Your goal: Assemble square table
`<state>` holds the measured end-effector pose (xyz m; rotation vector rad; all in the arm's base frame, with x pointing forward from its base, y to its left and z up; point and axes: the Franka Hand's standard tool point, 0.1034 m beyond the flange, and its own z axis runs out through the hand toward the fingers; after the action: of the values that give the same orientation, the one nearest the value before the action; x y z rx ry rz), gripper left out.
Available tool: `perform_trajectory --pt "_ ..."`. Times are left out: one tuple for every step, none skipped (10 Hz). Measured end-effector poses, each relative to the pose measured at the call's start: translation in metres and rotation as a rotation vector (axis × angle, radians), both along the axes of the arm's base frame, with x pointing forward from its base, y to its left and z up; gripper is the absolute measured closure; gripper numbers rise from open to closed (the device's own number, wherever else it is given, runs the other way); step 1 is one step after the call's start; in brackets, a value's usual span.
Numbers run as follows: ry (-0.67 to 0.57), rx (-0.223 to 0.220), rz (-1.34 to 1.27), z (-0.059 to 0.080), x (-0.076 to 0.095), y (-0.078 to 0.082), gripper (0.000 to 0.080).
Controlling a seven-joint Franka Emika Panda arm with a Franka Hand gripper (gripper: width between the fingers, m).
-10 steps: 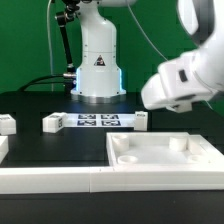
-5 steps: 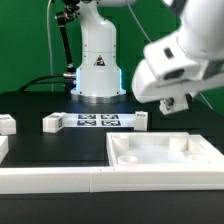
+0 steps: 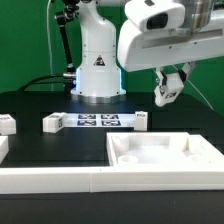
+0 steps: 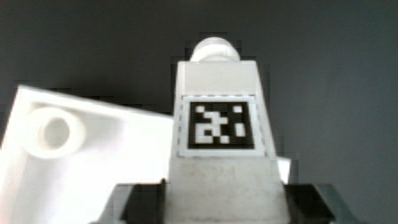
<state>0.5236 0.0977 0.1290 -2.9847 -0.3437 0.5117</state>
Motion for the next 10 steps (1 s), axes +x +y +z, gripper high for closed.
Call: perform_trajectory --pt "-0.045 0.001 -0.004 -0.001 -0.001 -0.001 0.0509" --pt "-0.141 0.006 -0.013 -0.001 0.006 -0.002 0.0509" --pt "-0.226 0.010 -0.019 -0.002 0.007 -0.003 0.0509" --pt "-0.297 0.015 -0.025 -0.004 0.015 -0.001 0.0509" --pt "-0.399 0.028 -0.028 -0.007 0.022 0.003 0.0509" --pt "-0.478 0.036 -0.029 -0.008 0.022 0.001 0.0509" --pt "-0.481 0.035 -0.029 -0.011 0.018 0.000 0.0509" --pt "-0.473 0.035 -0.028 -0.010 0.020 0.001 0.0509" --pt "-0.480 0.039 -0.018 -0.006 0.030 0.001 0.0509" --pt "-0.488 0.043 -0.011 -0.004 0.040 0.002 0.0509"
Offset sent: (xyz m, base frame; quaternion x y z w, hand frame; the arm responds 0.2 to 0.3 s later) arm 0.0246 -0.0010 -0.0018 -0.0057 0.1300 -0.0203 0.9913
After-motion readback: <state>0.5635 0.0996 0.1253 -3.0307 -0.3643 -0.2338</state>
